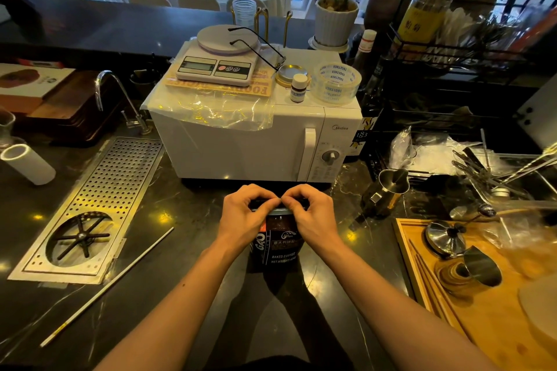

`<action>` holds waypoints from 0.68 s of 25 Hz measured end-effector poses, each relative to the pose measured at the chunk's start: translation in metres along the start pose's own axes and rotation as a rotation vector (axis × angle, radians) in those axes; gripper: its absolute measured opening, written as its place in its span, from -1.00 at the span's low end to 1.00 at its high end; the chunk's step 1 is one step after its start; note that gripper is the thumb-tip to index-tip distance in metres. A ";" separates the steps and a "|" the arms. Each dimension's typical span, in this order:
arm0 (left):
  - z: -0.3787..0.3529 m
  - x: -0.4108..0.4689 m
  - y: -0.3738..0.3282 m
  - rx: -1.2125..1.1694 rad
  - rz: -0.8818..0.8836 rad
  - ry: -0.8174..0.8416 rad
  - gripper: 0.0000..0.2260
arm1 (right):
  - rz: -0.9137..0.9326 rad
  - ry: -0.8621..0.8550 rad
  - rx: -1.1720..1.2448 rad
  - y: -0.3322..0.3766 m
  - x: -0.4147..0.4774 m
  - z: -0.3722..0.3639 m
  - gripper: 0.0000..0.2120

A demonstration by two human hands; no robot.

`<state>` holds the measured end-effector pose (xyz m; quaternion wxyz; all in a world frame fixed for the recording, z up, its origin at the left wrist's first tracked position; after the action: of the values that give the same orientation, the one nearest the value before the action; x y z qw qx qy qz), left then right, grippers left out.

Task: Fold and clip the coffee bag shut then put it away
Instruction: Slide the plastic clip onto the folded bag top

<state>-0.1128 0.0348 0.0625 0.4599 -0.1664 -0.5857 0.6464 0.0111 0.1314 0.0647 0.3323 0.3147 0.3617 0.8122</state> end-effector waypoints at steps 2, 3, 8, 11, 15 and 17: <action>0.001 0.000 0.002 -0.014 0.030 0.004 -0.96 | -0.030 0.019 0.042 -0.003 0.000 -0.001 -0.94; 0.002 0.000 0.004 -0.032 0.056 0.007 -0.95 | -0.048 0.025 0.063 -0.004 -0.001 -0.001 -0.94; 0.006 -0.006 0.018 -0.164 0.215 -0.066 -0.93 | -0.176 -0.042 0.154 -0.018 -0.010 0.003 -0.96; 0.007 -0.011 0.030 -0.265 0.316 -0.124 -0.94 | -0.220 -0.059 0.198 -0.022 -0.010 0.003 -0.94; 0.005 -0.010 0.034 -0.337 0.338 -0.128 -0.94 | -0.213 -0.004 0.224 -0.018 -0.007 0.001 -0.94; 0.005 -0.013 0.036 -0.356 0.349 -0.156 -0.93 | -0.215 0.024 0.241 -0.020 -0.008 0.002 -0.95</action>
<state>-0.1242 0.0255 0.0272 0.2582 -0.2931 -0.6863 0.6135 0.0238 0.1368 0.0475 0.3728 0.3021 0.4922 0.7263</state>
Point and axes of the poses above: each hand's wrist, its own x-axis towards the middle knuckle, its own z-axis out of the back of the hand, y = z × x, the point moved 9 cm from there along x, towards the middle knuckle, and after that the axes turned 9 degrees about -x, right-handed, at the moved point
